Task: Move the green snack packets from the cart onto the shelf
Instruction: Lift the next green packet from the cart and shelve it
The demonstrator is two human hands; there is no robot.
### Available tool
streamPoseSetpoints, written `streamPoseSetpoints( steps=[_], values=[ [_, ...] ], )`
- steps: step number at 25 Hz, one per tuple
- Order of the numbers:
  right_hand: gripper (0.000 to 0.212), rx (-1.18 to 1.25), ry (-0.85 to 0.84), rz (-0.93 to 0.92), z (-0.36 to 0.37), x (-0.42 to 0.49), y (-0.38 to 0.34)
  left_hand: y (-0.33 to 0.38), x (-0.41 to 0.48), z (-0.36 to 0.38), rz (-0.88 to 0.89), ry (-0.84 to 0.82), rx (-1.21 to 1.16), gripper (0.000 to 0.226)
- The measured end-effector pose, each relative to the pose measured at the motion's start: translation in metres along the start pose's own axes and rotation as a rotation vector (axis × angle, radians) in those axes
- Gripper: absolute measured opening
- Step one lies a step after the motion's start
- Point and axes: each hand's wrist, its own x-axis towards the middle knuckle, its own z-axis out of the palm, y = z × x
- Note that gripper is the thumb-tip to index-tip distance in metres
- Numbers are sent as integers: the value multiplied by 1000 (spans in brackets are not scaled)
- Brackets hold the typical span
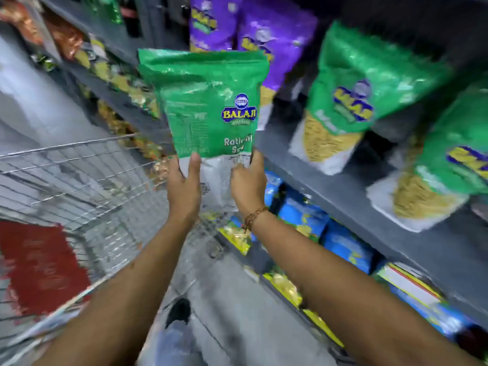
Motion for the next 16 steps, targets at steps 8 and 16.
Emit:
streamPoseSetpoints(
  steps=[8, 16],
  values=[
    [21, 459, 723, -159, -246, -68, 30, 32, -192, 162, -82, -644, -146, 67],
    [14, 406, 1128, -73, -442, -25, 69, 71, -267, 317, -42, -1185, 66, 50]
  ],
)
